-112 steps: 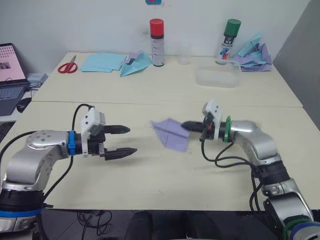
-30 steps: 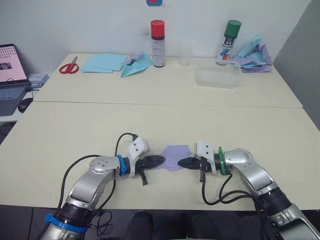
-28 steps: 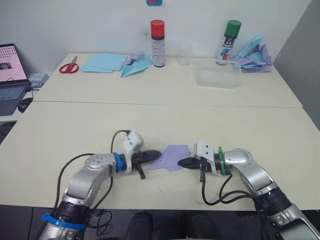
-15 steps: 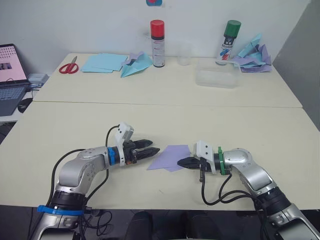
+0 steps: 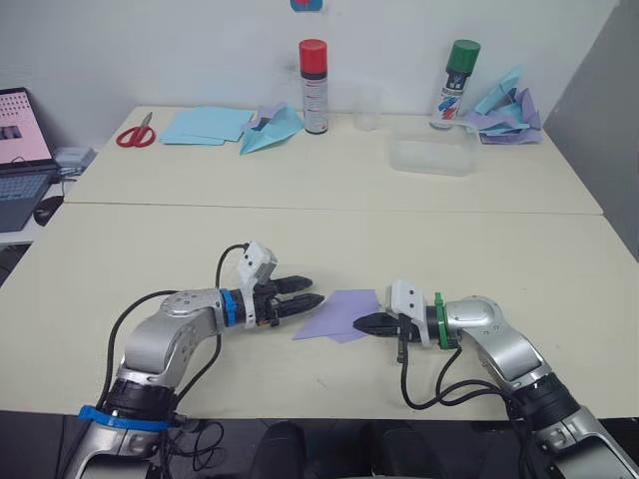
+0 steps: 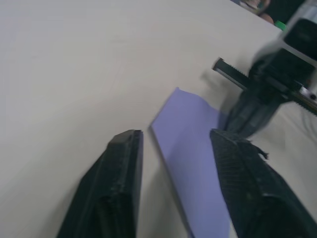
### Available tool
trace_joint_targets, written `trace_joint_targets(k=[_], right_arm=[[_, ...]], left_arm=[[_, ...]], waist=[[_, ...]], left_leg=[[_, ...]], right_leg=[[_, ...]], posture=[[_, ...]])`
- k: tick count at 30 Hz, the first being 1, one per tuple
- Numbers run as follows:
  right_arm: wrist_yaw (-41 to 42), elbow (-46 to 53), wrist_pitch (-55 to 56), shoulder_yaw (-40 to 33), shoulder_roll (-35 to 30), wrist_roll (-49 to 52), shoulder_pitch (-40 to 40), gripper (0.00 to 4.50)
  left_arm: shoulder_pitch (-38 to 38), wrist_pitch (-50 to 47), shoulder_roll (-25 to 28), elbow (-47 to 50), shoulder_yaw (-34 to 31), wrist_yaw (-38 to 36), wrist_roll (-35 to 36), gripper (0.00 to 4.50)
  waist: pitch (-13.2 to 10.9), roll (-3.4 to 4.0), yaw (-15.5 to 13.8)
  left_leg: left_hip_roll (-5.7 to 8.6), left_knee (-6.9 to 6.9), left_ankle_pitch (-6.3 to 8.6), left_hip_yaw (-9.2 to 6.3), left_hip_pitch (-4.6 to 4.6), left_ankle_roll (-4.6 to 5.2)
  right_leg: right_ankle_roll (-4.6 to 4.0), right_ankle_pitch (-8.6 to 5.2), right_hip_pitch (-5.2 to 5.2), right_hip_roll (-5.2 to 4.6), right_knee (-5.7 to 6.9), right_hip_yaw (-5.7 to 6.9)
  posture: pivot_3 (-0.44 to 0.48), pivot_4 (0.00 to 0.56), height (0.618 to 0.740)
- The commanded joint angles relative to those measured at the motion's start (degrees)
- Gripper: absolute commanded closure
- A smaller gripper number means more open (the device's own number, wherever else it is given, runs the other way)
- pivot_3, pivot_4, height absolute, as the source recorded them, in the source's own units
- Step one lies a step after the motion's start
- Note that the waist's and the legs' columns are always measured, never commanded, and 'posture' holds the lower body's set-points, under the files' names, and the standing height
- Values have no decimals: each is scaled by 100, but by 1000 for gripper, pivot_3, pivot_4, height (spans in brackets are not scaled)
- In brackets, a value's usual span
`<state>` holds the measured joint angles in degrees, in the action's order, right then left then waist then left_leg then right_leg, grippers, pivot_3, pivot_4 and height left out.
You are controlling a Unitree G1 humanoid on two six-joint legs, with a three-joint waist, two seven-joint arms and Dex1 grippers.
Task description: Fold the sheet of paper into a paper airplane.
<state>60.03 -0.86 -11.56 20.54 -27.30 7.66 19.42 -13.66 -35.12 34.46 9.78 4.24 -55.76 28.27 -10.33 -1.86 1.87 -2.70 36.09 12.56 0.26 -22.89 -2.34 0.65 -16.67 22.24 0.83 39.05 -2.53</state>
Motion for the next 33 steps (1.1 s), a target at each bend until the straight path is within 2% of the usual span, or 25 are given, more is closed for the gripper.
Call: trace_joint_targets(k=[1,4,9,13,16,22,27,33], right_arm=[[-41,-23,14,-18,-8,-91,71,4500],[-28,-49,19,-16,-3,-94,94,4500],[-40,-46,-16,-44,3,-73,110,4500],[-86,158,-416,-124,-8,63,95,4500],[-81,423,-1146,-357,-31,437,185,3928],[-496,466,-2930,-1102,14,1183,637,1819],[-595,118,-4209,-1140,-44,1471,1082,62],[-510,-13,-5284,-863,-104,1734,1423,62]], left_arm=[[332,287,102,446,303,-87,-240,3418],[505,377,91,496,414,6,-365,4418],[670,476,-46,336,716,401,-848,4470],[795,507,-44,204,953,428,-1065,4470],[852,520,-56,136,1013,472,-1121,4500],[824,587,-60,35,1016,448,-1124,4500],[814,634,5,3,1055,374,-1173,4500],[867,714,116,-12,1013,311,-1177,4500]], waist=[[0,0,-6],[0,-1,-12],[0,-1,-15],[13,3,-17],[24,5,-18],[26,7,-18],[26,7,-15],[29,9,-10]], left_leg=[[-1,0,0,-1,0,0],[0,2,0,-2,-1,0],[1,4,0,-1,0,1],[2,3,0,0,1,0],[3,4,0,-1,4,1],[4,4,0,-1,4,1],[4,3,0,-1,3,1],[3,0,0,0,2,2]], right_leg=[[0,0,0,0,0,1],[0,0,0,-2,0,3],[-1,1,-1,-1,2,2],[-1,1,-3,-1,1,1],[-1,1,-7,-2,1,1],[0,1,-8,-4,1,1],[-1,1,-7,-3,0,2],[-1,0,-4,-3,-3,0]], posture=[[0,150,740],[0,150,740],[0,150,740],[0,150,740],[0,150,740],[0,150,740],[0,150,740],[0,150,740]])
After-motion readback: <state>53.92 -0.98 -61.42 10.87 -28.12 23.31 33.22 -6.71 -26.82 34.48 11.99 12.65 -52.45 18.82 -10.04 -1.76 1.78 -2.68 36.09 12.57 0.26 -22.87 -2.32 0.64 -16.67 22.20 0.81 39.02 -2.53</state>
